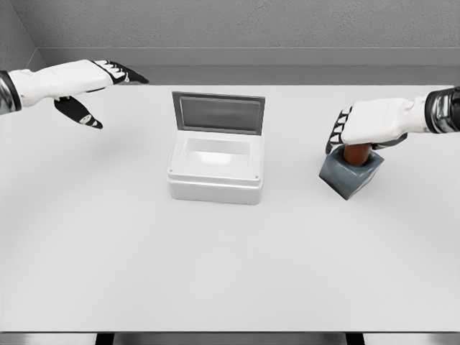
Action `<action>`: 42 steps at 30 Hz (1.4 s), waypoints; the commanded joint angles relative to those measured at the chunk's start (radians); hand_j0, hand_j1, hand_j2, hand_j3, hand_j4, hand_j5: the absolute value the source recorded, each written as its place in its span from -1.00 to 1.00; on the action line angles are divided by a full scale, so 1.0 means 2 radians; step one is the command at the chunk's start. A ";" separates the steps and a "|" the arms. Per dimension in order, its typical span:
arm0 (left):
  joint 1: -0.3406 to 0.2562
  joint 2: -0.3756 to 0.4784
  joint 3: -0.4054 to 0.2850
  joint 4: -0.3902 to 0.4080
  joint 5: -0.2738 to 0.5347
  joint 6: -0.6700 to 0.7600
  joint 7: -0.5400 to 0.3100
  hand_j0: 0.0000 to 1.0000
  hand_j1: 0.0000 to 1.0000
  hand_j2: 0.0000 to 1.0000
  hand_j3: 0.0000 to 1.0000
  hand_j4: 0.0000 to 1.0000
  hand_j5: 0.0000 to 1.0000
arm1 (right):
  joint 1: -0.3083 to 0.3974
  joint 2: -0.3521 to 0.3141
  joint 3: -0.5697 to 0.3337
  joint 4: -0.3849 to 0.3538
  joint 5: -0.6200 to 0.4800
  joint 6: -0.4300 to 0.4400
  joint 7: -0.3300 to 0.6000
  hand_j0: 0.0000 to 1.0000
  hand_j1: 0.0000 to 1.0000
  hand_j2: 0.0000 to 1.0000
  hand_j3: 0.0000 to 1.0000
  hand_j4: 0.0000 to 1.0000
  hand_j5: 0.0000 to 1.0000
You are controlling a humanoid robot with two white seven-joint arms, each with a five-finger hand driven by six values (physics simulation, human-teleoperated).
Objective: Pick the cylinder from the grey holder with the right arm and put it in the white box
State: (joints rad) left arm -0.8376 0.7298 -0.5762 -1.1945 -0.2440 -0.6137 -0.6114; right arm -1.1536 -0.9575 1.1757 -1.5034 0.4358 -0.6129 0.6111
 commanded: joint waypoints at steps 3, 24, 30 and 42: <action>-0.003 0.001 0.002 0.001 0.006 0.001 0.000 1.00 1.00 1.00 1.00 1.00 1.00 | 0.000 -0.002 0.003 -0.001 0.002 0.001 0.000 0.36 0.36 0.36 0.36 0.36 0.36; -0.010 -0.002 -0.007 0.001 -0.001 0.001 0.000 1.00 1.00 1.00 1.00 1.00 1.00 | -0.015 -0.027 -0.013 -0.040 -0.003 0.001 0.000 -0.15 -0.15 -0.15 -0.15 -0.15 -0.15; -0.013 -0.004 -0.007 -0.002 -0.001 0.001 0.000 1.00 1.00 1.00 1.00 1.00 1.00 | -0.025 -0.024 -0.013 -0.059 -0.003 0.001 0.000 -0.15 -0.15 -0.15 -0.15 -0.15 -0.15; -0.013 -0.005 -0.007 -0.003 -0.005 0.001 0.000 1.00 1.00 1.00 1.00 1.00 1.00 | -0.036 0.024 -0.012 -0.067 0.001 0.001 0.000 -0.15 -0.15 -0.15 -0.15 -0.15 -0.15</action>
State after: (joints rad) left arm -0.8636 0.7195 -0.5914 -1.1995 -0.2591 -0.6137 -0.6114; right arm -1.2287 -0.9281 1.1522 -1.6333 0.4402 -0.6132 0.6117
